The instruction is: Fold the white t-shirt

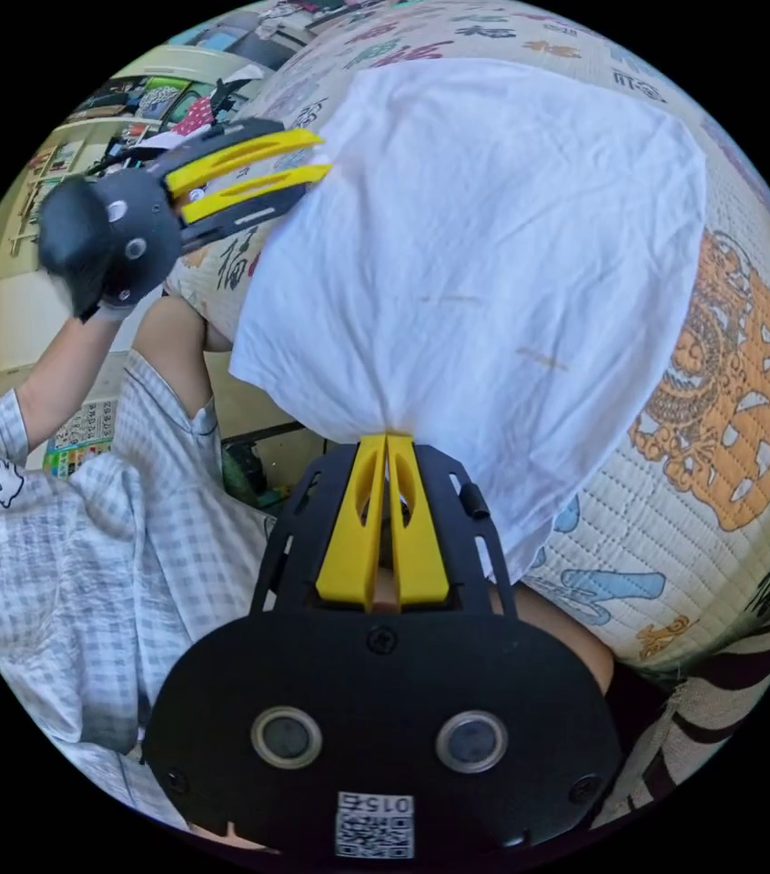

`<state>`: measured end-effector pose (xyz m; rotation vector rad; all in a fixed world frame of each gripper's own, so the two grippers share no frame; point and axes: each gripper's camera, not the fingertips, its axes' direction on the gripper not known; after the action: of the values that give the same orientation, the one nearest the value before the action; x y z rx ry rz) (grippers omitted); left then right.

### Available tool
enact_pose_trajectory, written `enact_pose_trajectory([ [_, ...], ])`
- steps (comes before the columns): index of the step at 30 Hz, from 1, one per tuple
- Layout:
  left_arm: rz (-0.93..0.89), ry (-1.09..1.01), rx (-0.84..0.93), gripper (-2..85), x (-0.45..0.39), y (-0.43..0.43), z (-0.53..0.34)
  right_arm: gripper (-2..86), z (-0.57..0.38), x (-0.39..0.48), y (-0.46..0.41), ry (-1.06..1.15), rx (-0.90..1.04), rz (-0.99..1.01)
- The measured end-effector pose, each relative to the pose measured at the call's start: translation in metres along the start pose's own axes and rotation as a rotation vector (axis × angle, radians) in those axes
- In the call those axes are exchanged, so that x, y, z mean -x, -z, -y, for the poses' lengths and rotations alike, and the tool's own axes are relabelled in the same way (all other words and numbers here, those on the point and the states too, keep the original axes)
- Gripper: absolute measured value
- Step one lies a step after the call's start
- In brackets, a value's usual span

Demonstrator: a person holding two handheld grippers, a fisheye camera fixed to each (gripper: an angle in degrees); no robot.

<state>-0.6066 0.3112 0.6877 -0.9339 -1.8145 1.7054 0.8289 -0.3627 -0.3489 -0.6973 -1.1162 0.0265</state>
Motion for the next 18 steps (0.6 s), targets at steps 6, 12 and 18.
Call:
enact_pose_trajectory([
  [6,-0.385,0.398,0.018,6.3,0.096,-0.042,-0.054,-0.5,-0.013,0.007,0.021,-0.014,-0.006,-0.012],
  [12,-1.071,0.468,-0.188,5.6,0.107,-0.037,-0.117,-0.6,-0.034,0.000,0.058,-0.061,-0.182,-0.061],
  [18,-1.117,0.530,-0.009,1.5,0.129,-0.099,-0.170,-0.6,-0.049,-0.036,0.056,-0.177,-0.066,0.028],
])
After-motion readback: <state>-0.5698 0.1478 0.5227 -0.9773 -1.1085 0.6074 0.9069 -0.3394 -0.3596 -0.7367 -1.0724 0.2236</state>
